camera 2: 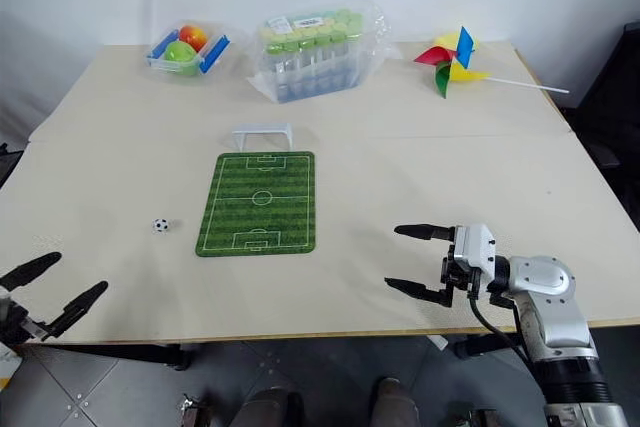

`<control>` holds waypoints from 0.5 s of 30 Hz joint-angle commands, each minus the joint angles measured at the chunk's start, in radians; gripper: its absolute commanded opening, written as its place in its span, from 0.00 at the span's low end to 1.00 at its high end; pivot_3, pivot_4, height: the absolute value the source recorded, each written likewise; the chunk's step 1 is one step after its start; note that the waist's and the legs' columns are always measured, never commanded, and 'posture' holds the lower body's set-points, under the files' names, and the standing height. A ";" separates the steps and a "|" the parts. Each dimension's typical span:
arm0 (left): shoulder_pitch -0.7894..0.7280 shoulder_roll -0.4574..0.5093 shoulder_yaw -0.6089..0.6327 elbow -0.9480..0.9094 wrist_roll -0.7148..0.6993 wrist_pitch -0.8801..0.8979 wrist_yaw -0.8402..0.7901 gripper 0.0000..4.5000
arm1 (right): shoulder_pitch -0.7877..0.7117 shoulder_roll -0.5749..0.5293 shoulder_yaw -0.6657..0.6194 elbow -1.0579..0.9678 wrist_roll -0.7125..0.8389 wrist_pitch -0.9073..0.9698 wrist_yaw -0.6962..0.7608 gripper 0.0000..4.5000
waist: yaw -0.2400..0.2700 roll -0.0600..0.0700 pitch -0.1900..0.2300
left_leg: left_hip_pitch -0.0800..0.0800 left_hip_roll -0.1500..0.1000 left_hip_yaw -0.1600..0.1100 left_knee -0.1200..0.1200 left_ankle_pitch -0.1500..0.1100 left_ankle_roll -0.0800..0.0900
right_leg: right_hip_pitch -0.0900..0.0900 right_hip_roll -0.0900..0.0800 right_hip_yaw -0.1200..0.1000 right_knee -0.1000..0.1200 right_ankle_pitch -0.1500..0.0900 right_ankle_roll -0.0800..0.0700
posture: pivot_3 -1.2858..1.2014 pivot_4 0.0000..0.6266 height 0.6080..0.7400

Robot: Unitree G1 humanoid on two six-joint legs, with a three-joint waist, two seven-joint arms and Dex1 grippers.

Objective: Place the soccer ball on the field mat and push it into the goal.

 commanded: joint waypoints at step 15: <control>0.032 -0.092 0.094 0.036 -0.193 0.185 -0.018 0.99 | -0.057 0.221 0.013 -0.177 0.182 0.044 -0.079 1.00 | 0.008 -0.002 -0.001 | 0.001 0.001 0.001 0.001 -0.001 0.000 | 0.000 0.001 0.001 0.001 0.000 0.000 | 0.52 0.24 1.00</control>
